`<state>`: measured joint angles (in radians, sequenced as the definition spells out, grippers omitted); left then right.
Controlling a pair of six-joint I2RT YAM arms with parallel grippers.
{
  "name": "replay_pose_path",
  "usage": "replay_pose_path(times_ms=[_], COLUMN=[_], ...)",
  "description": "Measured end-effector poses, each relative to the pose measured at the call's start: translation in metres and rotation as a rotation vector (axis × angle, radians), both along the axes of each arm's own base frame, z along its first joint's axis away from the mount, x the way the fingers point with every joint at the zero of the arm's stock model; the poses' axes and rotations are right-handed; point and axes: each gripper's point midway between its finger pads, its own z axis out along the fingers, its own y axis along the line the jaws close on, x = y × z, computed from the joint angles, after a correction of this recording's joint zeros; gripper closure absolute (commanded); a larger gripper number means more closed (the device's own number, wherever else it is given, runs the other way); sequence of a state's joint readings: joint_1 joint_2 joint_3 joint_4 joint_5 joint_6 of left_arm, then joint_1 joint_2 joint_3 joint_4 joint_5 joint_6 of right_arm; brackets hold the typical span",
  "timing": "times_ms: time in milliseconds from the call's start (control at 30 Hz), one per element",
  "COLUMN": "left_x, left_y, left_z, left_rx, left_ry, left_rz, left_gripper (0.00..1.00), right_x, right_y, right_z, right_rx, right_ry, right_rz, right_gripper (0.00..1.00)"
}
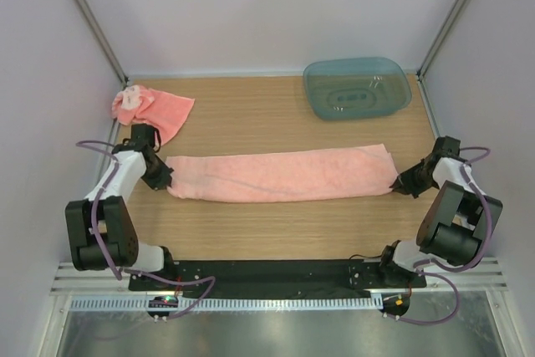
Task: Roll the towels
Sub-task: Fold the towel
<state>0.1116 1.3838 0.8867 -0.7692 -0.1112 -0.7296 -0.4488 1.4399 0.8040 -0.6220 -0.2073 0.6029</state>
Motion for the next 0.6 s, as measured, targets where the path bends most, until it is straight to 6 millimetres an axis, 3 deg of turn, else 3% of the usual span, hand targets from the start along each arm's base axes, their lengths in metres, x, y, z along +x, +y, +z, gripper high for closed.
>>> replay_pose_path(times_ms=[100, 233, 367, 400, 567, 600], left_x=[0.012, 0.03, 0.039, 0.037, 0.013, 0.01], left_y=[-0.001, -0.008, -0.016, -0.016, -0.014, -0.014], left_z=[-0.004, 0.003, 0.01, 0.009, 0.004, 0.006], left_rx=[-0.009, -0.003, 0.016, 0.022, 0.037, 0.037], left_ry=[0.006, -0.026, -0.054, -0.048, -0.012, -0.013], left_rz=[-0.004, -0.037, -0.076, -0.078, -0.065, -0.062], left_gripper=[1.0, 1.0, 0.91, 0.81, 0.51, 0.4], right_x=[-0.011, -0.011, -0.009, -0.008, -0.006, -0.006], right_y=[-0.008, -0.009, -0.011, -0.011, -0.012, -0.012], right_z=[-0.007, -0.008, -0.008, -0.008, -0.007, -0.007], right_rx=[0.006, 0.005, -0.001, -0.002, -0.008, -0.007], right_ry=[0.022, 0.019, 0.007, 0.005, -0.007, -0.009], right_rz=[-0.045, -0.049, -0.052, -0.053, -0.048, -0.044], right_gripper=[0.99, 0.99, 0.99, 0.99, 0.99, 0.99])
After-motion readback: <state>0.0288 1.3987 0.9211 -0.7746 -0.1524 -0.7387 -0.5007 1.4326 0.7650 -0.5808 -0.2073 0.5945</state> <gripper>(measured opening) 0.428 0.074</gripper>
